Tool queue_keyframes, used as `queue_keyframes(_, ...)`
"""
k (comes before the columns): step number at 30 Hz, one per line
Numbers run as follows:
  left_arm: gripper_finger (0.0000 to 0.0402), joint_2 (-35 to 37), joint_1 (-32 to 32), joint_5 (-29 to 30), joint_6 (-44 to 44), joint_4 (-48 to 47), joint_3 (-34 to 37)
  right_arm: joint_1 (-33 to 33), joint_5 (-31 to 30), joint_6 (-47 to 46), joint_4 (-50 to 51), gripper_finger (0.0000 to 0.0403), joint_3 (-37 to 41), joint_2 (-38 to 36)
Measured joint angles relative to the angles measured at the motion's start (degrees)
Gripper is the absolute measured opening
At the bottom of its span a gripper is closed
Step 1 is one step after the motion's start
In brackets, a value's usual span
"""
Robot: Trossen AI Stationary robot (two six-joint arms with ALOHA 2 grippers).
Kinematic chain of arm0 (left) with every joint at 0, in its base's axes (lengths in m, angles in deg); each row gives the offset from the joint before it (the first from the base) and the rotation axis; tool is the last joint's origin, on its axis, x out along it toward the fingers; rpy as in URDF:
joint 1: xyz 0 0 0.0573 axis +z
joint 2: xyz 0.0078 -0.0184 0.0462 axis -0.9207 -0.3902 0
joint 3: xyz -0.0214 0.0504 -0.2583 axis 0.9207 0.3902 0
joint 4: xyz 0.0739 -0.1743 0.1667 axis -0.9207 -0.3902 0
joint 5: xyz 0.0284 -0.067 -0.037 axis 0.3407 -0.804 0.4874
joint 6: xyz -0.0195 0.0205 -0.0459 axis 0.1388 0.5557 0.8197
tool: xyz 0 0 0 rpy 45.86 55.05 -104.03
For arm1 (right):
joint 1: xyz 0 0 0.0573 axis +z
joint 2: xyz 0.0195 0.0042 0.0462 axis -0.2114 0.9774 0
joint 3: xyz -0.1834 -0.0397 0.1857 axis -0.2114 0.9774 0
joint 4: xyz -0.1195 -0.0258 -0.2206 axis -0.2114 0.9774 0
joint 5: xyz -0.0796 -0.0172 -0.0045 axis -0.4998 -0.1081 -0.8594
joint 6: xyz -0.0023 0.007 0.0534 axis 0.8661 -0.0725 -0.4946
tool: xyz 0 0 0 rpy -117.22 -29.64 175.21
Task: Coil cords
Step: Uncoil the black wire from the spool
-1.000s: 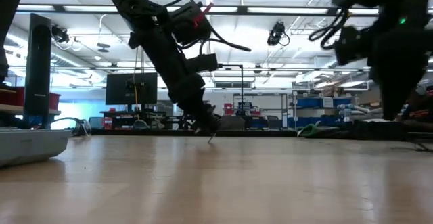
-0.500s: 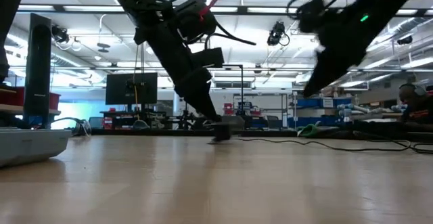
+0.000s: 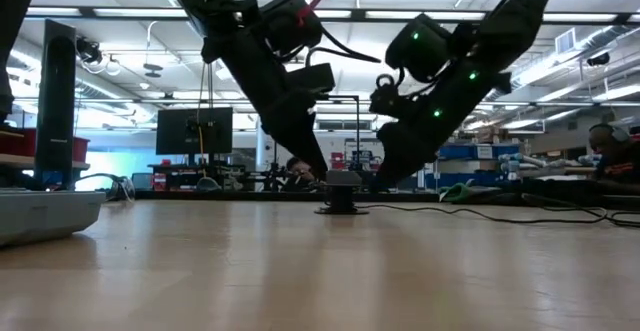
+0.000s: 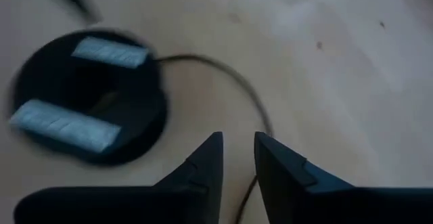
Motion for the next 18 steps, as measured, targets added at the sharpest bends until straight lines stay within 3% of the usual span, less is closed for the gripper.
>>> queue_keyframes(9, 0.0229, 0.0, 0.1, -0.6, 0.0, 1.0, 0.0, -6.5, 9.6, 5.3, -6.2, 0.0131, 0.0, 0.9)
queue_keyframes(15, 0.0229, 0.0, 0.1, -0.6, 0.0, 3.5, 0.0, -8.1, 11.4, 7.7, -6.8, 0.0192, 0.0, 5.2)
queue_keyframes(18, 0.0229, 0.0, 0.1, -0.9, 0.0, 4.8, 0.0, -8.1, 10.5, 7.6, -7.7, 0.0203, -0.3, 7.3)
